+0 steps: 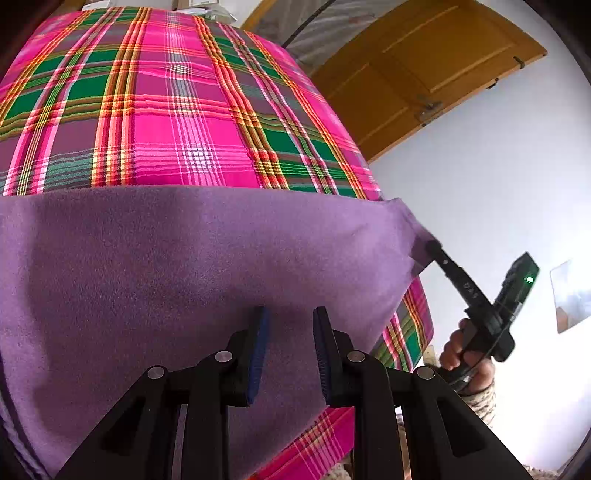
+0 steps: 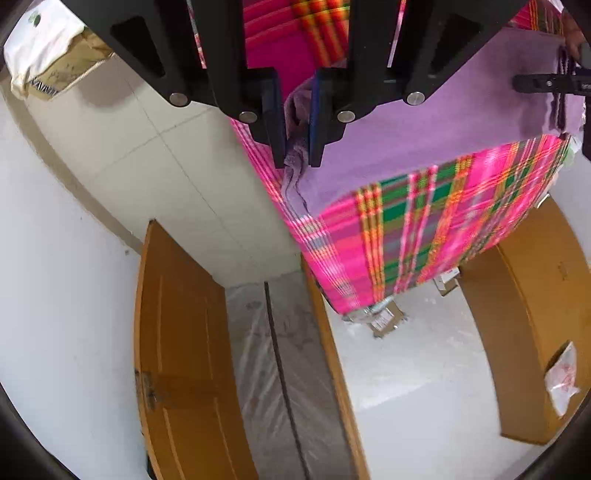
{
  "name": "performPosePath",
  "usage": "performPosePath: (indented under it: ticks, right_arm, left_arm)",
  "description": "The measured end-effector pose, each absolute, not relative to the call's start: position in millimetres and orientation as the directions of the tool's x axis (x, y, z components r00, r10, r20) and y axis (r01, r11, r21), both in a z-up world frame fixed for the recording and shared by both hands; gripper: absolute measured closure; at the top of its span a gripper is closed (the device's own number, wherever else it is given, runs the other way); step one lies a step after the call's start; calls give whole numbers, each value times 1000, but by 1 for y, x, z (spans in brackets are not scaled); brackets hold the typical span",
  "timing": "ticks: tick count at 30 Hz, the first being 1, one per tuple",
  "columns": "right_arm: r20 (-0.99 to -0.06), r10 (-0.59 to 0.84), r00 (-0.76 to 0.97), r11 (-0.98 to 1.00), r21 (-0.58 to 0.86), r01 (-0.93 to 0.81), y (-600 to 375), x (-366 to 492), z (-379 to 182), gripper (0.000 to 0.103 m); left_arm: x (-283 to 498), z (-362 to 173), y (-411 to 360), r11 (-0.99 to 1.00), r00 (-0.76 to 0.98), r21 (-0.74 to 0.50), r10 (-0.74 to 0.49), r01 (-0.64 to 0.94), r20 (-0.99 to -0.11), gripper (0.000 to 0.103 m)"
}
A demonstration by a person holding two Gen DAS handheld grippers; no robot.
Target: Fold clothes
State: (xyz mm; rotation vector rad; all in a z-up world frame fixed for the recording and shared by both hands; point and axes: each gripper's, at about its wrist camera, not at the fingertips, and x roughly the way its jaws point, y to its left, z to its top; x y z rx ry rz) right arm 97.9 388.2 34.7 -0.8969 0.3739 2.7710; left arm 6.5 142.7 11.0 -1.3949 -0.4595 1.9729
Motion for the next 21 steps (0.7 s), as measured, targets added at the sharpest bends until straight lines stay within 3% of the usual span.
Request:
performPosePath:
  ticks: [8, 19, 21]
  right_arm:
    - [-532, 50, -845, -988, 98, -120, 333, 105, 68, 91]
    - [-547, -66, -834, -998, 55, 43, 266, 100, 60, 91]
    - [-557, -87, -826, -996, 65, 62, 260, 104, 54, 92]
  left_arm:
    - [6, 10, 140, -679, -173, -670, 729, -299, -662, 79]
    - [-3, 15, 145, -562, -135, -791, 826, -242, -547, 79]
    - [-5, 16, 147, -536, -132, -812, 844, -230, -520, 72]
